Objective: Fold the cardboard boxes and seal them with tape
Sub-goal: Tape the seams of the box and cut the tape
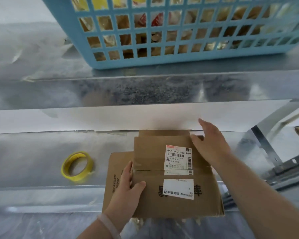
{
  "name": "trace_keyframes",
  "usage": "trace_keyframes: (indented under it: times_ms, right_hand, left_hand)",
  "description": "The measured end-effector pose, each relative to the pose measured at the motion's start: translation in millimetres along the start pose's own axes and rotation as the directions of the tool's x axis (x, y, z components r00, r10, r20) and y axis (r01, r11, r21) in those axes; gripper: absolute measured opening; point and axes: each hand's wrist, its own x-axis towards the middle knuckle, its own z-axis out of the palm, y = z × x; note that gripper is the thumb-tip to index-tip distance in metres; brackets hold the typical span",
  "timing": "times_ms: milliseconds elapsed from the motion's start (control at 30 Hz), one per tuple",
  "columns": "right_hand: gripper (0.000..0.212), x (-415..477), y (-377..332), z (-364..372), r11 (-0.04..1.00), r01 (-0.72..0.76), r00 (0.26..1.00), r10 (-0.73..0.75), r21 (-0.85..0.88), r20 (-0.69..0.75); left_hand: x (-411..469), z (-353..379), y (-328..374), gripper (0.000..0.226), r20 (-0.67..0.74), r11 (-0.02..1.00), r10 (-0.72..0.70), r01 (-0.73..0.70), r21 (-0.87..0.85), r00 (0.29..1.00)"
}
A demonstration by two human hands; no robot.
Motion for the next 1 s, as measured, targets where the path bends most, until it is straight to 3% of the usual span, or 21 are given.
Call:
trace_keyframes:
  times_ms: [33, 100, 200, 333, 600, 733, 900, 1000]
  right_hand:
    - [0.067, -17.9, 13.3, 0.0, 0.992, -0.099, 0.995, 0.099, 0.074, 0.001]
    - [0.07, -51.1, 31.5, 1.7, 0.937, -0.282, 0.956, 0.257, 0.208, 0.139]
    - [0.043, -86.8, 36.6, 8.1, 0.837, -0.454, 0.874, 0.352, 0.306, 0.335]
    - [0.032, -113.1, 26.5, 9.9, 0.855, -0.412, 0.897, 0.321, 0.315, 0.302]
    - [0.038, -164.4, 4.0, 26.8, 0.841, -0.46, 0.877, 0.38, 0.285, 0.293]
    - [0.028, -195.6, -11.1, 31.7, 0.796, -0.441, 0.897, 0.379, 0.415, 0.227]
    - [0.033, -223.9, -33.6, 15.5, 0.838, -0.256, 0.963, 0.263, 0.482, 0.055]
    - [0.041, -231.5, -48.5, -2.9, 0.916, -0.085, 0.987, 0.131, 0.392, -0.09]
  left_hand:
    - [-0.1, 0.4, 0.3, 0.06, 0.006, 1.0, 0.009, -0.009, 0.002, 1.0]
    - [-3.7, 1.0, 2.9, 0.053, 0.027, 1.0, 0.014, -0.014, 0.004, 1.0]
    - [-9.2, 1.0, -0.7, 0.052, 0.061, 1.0, -0.009, 0.008, 0.009, 0.998]
    - [-24.1, -1.9, -4.2, 0.051, 0.026, 0.997, 0.054, -0.056, 0.056, 0.998]
    - [-42.0, -36.4, -24.6, 0.035, 0.022, 0.985, 0.055, -0.057, 0.163, 0.998]
    - [-53.1, -55.7, -40.5, 0.04, 0.058, 0.991, 0.036, -0.043, 0.125, 0.998]
    - [-63.5, -64.2, -31.7, 0.025, 0.083, 0.996, 0.059, -0.054, -0.066, 0.995]
    - [-70.6, -64.3, -18.2, 0.016, 0.101, 0.988, 0.067, -0.051, -0.147, 0.993]
